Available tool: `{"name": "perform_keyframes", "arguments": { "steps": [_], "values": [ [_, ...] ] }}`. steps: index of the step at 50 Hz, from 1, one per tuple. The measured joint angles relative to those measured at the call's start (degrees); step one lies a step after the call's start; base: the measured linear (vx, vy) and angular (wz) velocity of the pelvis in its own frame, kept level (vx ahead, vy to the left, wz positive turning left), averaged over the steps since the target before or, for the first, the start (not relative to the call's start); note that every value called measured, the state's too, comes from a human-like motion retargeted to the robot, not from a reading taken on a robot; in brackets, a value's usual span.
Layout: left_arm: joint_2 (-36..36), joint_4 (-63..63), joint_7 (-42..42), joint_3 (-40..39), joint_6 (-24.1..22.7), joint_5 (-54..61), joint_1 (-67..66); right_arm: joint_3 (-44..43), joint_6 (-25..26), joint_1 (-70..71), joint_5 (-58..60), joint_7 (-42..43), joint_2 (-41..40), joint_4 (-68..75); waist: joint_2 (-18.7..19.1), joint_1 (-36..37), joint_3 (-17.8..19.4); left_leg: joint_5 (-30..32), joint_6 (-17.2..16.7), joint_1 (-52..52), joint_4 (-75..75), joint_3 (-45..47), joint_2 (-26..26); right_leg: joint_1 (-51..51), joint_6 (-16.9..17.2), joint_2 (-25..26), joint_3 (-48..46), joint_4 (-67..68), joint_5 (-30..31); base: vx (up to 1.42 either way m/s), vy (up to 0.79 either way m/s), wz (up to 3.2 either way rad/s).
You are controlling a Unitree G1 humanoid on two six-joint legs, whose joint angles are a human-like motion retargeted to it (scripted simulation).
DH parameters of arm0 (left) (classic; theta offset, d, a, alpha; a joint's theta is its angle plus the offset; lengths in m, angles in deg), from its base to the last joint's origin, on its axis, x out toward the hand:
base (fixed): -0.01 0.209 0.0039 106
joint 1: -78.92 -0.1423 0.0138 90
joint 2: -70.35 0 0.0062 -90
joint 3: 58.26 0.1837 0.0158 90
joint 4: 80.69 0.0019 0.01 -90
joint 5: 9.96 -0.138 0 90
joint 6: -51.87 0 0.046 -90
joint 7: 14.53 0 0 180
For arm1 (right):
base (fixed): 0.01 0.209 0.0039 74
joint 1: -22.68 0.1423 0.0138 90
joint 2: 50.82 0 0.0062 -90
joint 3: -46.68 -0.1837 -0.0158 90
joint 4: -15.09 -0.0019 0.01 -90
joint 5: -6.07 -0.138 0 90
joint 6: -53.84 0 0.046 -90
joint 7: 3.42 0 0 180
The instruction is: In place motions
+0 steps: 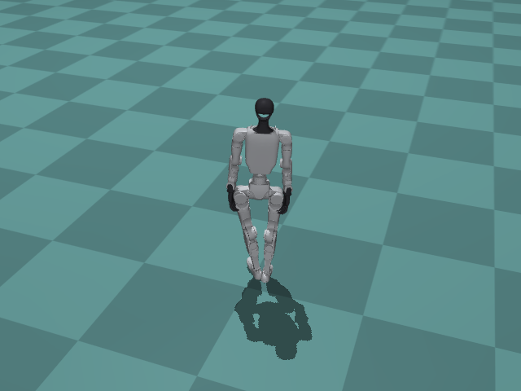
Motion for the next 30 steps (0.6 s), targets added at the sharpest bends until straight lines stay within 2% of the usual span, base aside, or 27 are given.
{"name": "perform_keyframes", "arguments": {
  "steps": [30],
  "values": [
    [-0.02,0.15,-0.76,-0.29,-0.05,0.51,-0.1,4.1,-1.4,0.78,3.34,-0.26,-1.7,-4.25,-0.11,-0.53,-0.64,-4.06,0.47,0.24,-0.13,-0.61,-0.27,0.13,-0.39,-0.39,-0.77,0.07,1.06,0.0,0.0,0.0]
  ]
}}
